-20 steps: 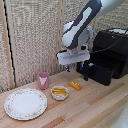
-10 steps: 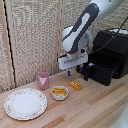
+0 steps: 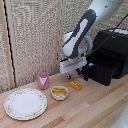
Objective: Extend the gripper towards the air fryer handle. Grasp the air fryer handle and pull it to open the air fryer. Release the air fryer handle and move the gripper to the bread. Grasp the bread with the gripper and move it to the air fryer basket. Release the bread inside the air fryer and retract the gripper.
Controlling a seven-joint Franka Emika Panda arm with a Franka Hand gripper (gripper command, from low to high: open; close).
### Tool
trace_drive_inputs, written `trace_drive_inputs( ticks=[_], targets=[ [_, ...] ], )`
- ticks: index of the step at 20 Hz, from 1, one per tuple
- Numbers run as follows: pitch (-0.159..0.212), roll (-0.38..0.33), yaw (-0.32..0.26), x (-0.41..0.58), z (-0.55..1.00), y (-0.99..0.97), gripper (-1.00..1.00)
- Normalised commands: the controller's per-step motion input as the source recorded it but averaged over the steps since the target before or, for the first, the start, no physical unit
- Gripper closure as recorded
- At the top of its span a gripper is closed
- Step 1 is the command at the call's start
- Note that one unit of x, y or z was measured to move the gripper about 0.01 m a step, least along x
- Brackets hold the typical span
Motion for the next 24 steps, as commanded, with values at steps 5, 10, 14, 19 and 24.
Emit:
trace_drive_inputs(
  ticks=[5, 10, 14, 19, 24],
  targets=[
    [-0.074, 0.009, 0.082, -0.005, -0.39, -0.01, -1.00],
    [-0.008, 0.023, 0.052, -0.066, -0.38, -0.03, -1.00],
    [0.052, 0.035, 0.057, -0.056, -0.26, -0.11, -1.00],
    [0.056, 0.144, 0.005, 0.014, -0.04, -0.05, 1.00],
    [0.003, 0.019, 0.000, 0.000, 0.00, -0.03, 1.00]
  ],
)
